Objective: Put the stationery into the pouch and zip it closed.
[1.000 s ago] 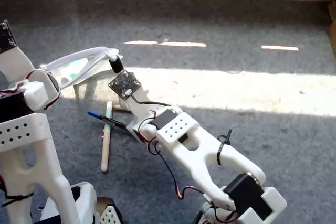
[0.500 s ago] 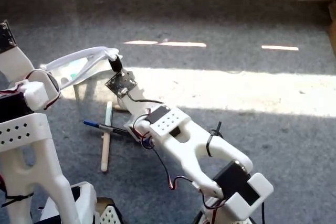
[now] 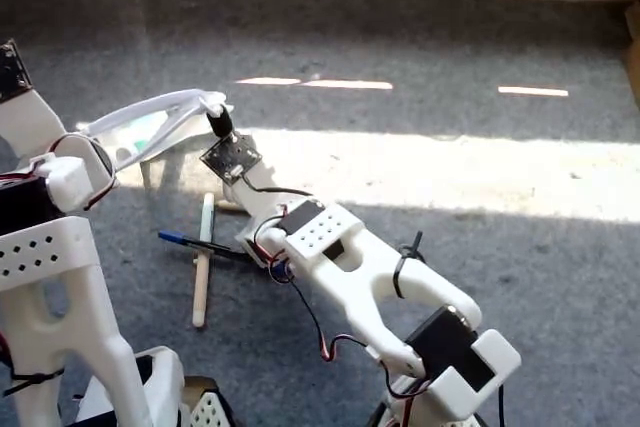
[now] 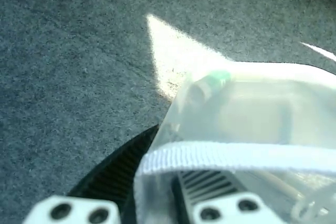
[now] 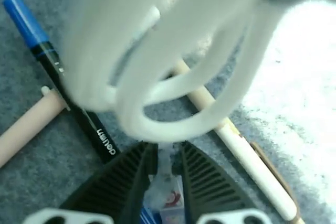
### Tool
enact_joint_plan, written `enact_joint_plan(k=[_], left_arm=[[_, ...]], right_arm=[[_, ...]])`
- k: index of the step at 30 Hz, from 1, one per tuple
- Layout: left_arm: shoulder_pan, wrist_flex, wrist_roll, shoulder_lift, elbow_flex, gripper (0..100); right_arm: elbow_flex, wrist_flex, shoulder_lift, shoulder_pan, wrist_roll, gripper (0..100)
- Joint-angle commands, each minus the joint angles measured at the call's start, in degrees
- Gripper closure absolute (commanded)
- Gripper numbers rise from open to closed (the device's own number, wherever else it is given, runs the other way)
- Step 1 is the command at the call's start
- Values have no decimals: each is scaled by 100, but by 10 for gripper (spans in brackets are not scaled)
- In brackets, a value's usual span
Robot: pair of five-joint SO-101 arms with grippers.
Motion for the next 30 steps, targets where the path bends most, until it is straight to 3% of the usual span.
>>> enact_joint_plan(k=[1, 21, 27, 30], left_arm=[[-154, -26, 18, 31, 13, 992], [-154, -53, 18, 31, 13, 992], [-154, -53, 18, 31, 13, 992], [-154, -53, 18, 31, 13, 992]], right_arm=[[-286, -66, -31, -13, 62, 983], [-321, 479, -84, 84, 273, 991], [-813, 1771, -242, 84, 255, 854], [-945, 1956, -391, 40, 229, 835]])
